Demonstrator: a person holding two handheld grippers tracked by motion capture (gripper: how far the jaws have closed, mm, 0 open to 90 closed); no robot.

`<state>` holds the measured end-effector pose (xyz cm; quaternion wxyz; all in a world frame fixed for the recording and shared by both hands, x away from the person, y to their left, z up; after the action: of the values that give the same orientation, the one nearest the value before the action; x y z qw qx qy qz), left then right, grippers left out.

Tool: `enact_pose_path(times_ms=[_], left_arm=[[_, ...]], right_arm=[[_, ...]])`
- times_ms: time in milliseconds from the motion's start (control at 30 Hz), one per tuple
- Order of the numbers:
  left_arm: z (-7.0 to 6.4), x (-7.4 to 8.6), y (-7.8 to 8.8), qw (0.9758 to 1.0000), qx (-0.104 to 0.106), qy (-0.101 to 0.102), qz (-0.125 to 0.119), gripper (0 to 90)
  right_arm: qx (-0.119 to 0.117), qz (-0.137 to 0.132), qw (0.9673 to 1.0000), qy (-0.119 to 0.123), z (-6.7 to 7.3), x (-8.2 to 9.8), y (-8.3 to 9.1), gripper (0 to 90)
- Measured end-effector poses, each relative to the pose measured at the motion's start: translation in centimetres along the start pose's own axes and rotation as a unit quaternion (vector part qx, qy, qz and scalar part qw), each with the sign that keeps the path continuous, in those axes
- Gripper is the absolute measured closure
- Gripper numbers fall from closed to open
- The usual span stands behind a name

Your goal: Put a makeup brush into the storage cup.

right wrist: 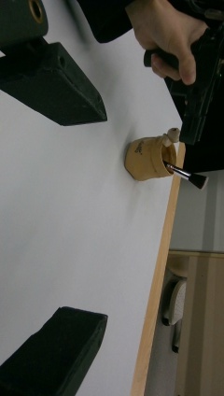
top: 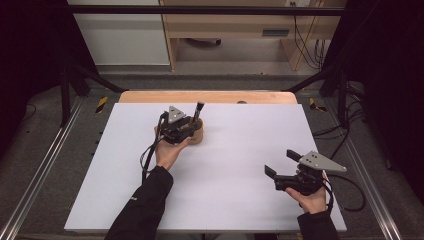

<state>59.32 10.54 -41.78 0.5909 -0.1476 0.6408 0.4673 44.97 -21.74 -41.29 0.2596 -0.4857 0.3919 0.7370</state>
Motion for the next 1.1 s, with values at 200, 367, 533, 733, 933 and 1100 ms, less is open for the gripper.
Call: enact_pose_path(times_ms=[200,367,533,733,933,1100], left_arm=[[-0.4,-0.3,2.5,0.9995,0.025,-0.001,-0.02,50.4],[-0.6,-0.4,4.4,0.9988,0.04,-0.001,-0.03,44.1],[-0.8,-0.1,5.8,0.9979,0.054,0.003,-0.035,40.1],[-0.9,0.5,7.4,0.9977,0.056,-0.005,-0.039,35.0],[-0.9,1.5,9.1,0.9979,0.049,-0.01,-0.041,26.9],[-0.6,2.4,10.3,0.9983,0.041,-0.004,-0.042,20.7]], right_arm=[[0.002,-0.001,1.0,0.001,0.0,-0.1,0.0,5.1],[0.004,-0.003,1.0,0.001,0.0,-0.1,0.1,5.0],[0.005,-0.007,1.0,0.001,-0.1,-0.2,0.3,5.1],[0.006,-0.01,0.9999,0.0,-0.2,-0.3,0.4,5.1],[0.006,-0.009,0.9999,0.001,-0.2,-0.3,0.4,4.9],[0.006,-0.012,0.9999,0.0,-0.2,-0.4,0.6,4.8]])
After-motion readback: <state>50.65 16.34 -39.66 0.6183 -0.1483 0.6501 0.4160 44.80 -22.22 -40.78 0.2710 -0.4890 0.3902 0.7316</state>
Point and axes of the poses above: each handheld gripper's, and its own axes: y roughly backward along the jaws, x roughly out of its underside, z roughly to its left, the point moved 5 cm from there along -y, roughly forward along the jaws, and after that the axes turned 8 degrees about -y, right-handed, at the moved point
